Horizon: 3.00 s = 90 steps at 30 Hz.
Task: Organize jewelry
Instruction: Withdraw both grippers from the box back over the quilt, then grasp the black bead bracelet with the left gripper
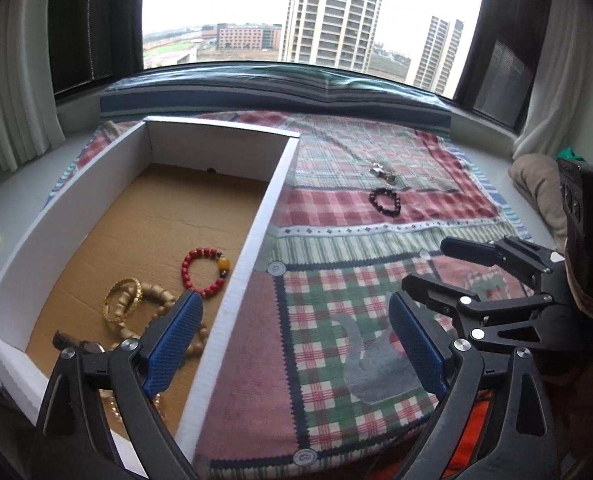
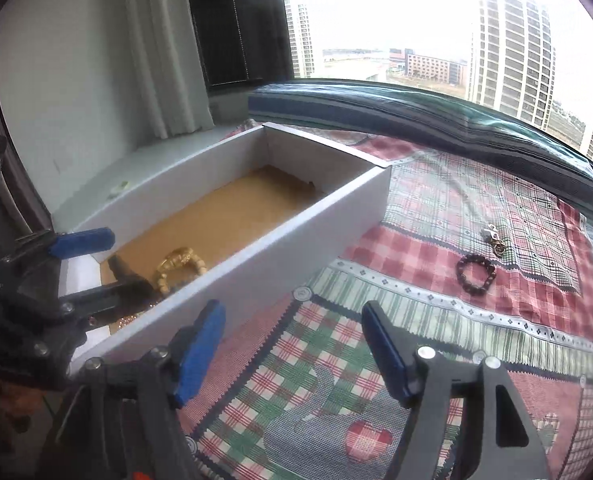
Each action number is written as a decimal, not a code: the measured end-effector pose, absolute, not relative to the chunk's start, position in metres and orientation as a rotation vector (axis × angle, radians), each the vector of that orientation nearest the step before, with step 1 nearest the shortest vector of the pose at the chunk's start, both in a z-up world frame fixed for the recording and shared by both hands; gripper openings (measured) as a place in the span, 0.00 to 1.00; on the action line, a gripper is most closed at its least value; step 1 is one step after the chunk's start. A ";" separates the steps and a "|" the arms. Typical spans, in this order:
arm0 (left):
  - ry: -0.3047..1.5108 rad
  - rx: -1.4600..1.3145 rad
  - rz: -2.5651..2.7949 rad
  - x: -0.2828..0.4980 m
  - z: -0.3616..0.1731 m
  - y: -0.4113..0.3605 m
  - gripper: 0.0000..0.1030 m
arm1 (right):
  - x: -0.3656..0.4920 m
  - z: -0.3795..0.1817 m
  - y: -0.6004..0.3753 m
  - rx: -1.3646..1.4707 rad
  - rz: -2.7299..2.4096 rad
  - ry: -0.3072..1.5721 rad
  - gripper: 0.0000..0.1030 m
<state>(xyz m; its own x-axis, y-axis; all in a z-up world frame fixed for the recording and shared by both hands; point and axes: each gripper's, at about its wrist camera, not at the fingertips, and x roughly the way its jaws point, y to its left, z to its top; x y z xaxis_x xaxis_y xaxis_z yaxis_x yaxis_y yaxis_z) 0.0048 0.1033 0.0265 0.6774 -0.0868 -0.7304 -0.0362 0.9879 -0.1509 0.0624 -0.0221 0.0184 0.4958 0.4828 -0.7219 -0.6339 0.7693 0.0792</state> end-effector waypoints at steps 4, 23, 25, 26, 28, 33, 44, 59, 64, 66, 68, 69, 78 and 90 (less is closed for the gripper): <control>0.890 -0.159 -0.144 0.019 0.007 0.056 0.92 | 0.071 -0.011 -0.092 -0.120 0.547 0.848 0.71; 0.872 -0.089 -0.008 0.131 -0.094 -0.028 0.92 | 0.131 -0.096 -0.240 -0.029 0.061 0.789 0.71; 0.875 -0.070 0.002 0.137 -0.100 -0.031 0.92 | 0.135 -0.102 -0.242 -0.022 0.056 0.801 0.71; 0.876 -0.069 0.004 0.140 -0.103 -0.031 0.92 | 0.137 -0.104 -0.243 -0.019 0.055 0.808 0.71; 0.878 -0.067 0.013 0.144 -0.107 -0.033 0.92 | 0.139 -0.108 -0.244 -0.008 0.060 0.825 0.71; 0.895 -0.067 0.017 0.154 -0.116 -0.036 0.92 | 0.138 -0.112 -0.248 0.012 0.060 0.840 0.71; 0.942 -0.026 0.027 0.162 -0.128 -0.046 1.00 | 0.145 -0.121 -0.241 -0.036 0.025 0.899 0.83; 0.943 -0.030 0.030 0.162 -0.129 -0.047 1.00 | 0.145 -0.122 -0.238 -0.052 0.018 0.906 0.86; 0.944 -0.027 0.025 0.162 -0.129 -0.047 1.00 | 0.145 -0.122 -0.238 -0.052 0.018 0.906 0.86; 0.950 -0.019 0.007 0.164 -0.129 -0.048 1.00 | 0.145 -0.122 -0.238 -0.052 0.018 0.906 0.86; 0.962 -0.019 -0.021 0.167 -0.128 -0.047 1.00 | 0.144 -0.122 -0.238 -0.052 0.019 0.906 0.86; 0.967 -0.027 -0.040 0.171 -0.126 -0.046 0.99 | 0.144 -0.122 -0.238 -0.052 0.019 0.906 0.86; 0.907 -0.008 -0.042 0.262 -0.101 -0.060 0.99 | 0.144 -0.122 -0.238 -0.052 0.019 0.906 0.86; 0.901 0.025 -0.077 0.297 -0.121 -0.058 0.25 | 0.144 -0.122 -0.239 -0.050 0.020 0.907 0.86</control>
<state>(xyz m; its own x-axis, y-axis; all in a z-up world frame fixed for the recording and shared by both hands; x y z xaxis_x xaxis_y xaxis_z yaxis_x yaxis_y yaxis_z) 0.2968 -0.0582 -0.1210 0.6183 -0.0567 -0.7839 0.0777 0.9969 -0.0109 0.1438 -0.2388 -0.1224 0.6162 -0.0041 -0.7876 -0.0387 0.9986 -0.0354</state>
